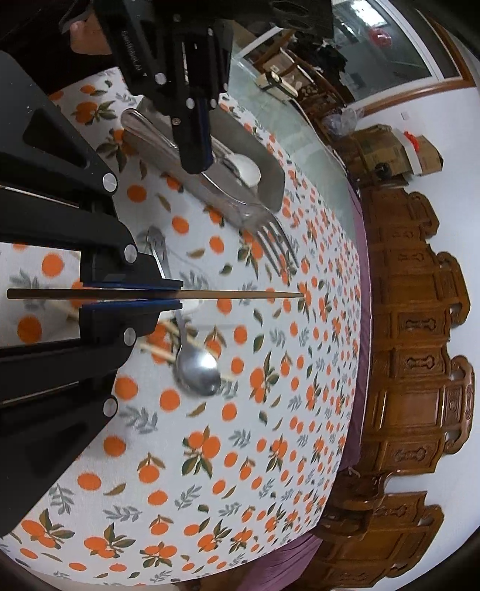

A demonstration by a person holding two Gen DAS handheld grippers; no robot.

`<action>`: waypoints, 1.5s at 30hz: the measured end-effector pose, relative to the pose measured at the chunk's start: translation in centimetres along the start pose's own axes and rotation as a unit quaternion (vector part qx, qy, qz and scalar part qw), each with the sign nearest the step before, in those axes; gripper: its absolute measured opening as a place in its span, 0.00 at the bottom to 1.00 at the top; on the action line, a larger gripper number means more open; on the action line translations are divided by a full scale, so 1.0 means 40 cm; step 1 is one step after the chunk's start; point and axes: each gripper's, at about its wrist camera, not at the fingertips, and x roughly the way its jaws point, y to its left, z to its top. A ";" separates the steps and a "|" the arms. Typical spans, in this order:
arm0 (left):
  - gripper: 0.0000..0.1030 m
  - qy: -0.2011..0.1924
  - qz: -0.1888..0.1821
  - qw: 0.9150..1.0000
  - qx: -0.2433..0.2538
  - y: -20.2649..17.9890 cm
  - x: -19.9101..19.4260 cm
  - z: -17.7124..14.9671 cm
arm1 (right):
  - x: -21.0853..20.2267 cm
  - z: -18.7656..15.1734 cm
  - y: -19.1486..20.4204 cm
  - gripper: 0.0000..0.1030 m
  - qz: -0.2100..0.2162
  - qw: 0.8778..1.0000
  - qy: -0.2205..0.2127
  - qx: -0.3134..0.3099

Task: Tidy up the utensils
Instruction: 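Lift the fork and carry it toward the tray with the left gripper, then lower the fork into the grey tray and open the left gripper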

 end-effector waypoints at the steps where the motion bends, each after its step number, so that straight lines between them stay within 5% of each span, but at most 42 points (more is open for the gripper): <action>1: 0.01 -0.002 0.001 1.000 -0.001 0.007 -0.008 -0.001 | -0.002 0.001 0.010 0.06 0.001 1.000 -0.001 -0.002; 27: 0.02 -0.007 0.029 0.998 -0.052 0.269 -0.058 -0.089 | 0.010 -0.008 0.183 0.06 0.000 0.999 0.004 -0.038; 45: 0.02 0.039 0.046 0.996 -0.071 0.313 0.019 -0.134 | 0.034 -0.014 0.232 0.06 0.005 0.998 0.017 -0.052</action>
